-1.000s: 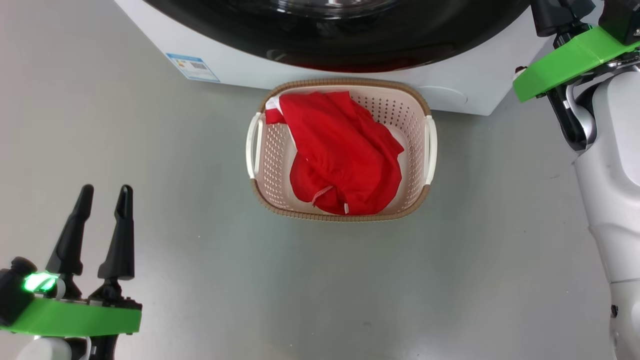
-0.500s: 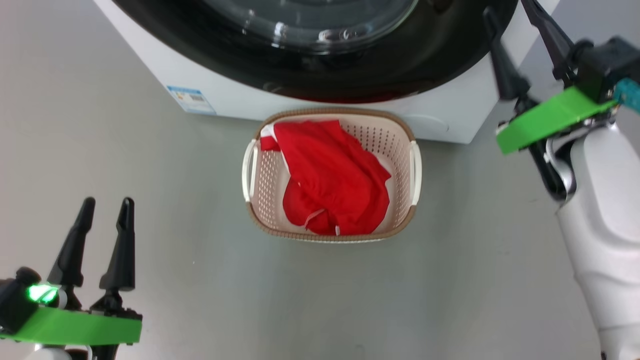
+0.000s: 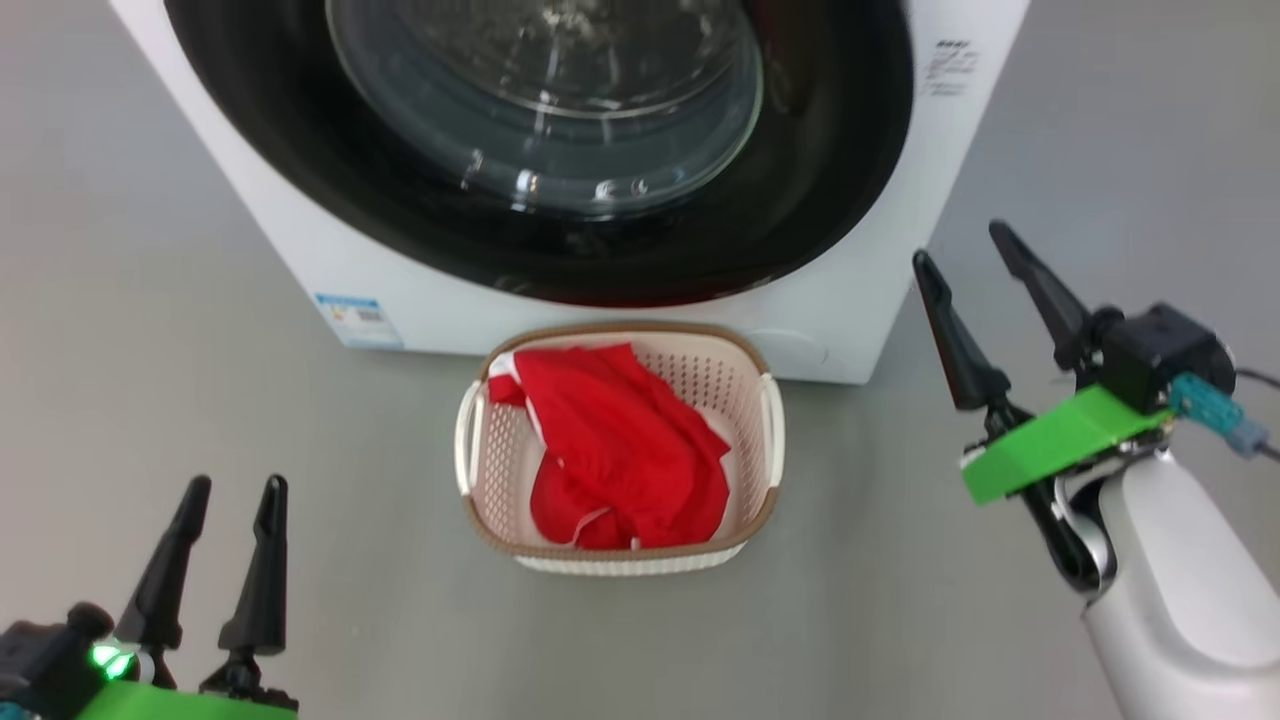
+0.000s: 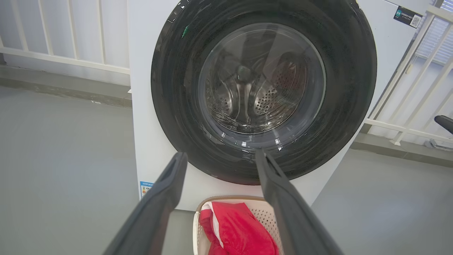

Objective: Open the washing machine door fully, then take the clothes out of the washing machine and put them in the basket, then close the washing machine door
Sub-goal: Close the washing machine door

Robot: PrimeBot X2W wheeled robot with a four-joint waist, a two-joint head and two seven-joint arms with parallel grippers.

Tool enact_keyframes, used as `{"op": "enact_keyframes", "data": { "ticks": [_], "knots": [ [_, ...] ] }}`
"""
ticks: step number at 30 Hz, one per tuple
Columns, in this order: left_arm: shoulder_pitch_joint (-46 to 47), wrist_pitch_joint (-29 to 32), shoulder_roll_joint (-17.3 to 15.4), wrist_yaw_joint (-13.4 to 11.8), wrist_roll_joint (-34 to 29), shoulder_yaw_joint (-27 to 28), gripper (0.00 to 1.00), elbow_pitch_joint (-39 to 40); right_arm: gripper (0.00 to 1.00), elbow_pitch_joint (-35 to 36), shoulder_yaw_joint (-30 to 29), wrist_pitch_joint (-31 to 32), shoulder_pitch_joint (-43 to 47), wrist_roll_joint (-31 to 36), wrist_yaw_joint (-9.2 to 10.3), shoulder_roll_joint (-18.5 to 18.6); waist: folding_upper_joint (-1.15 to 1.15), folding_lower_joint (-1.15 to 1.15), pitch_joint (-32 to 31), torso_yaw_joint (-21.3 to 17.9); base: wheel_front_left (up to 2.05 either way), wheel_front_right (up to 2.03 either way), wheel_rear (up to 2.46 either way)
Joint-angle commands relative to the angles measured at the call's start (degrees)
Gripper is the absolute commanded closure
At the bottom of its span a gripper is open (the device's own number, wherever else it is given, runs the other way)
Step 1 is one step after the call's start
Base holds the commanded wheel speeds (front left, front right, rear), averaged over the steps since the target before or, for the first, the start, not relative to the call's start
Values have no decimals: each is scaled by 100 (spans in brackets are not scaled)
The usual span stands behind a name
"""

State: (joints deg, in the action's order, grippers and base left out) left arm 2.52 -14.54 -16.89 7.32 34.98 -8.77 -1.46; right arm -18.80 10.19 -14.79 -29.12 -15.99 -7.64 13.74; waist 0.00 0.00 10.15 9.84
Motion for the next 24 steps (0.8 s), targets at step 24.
{"op": "enact_keyframes", "data": {
  "ticks": [24],
  "knots": [
    [-549,-46,250,16,-353,624,0,175,0,1039,-513,-21,2080,-57,15,-524,0,0,-948,-602,0,0,0]
  ]
}}
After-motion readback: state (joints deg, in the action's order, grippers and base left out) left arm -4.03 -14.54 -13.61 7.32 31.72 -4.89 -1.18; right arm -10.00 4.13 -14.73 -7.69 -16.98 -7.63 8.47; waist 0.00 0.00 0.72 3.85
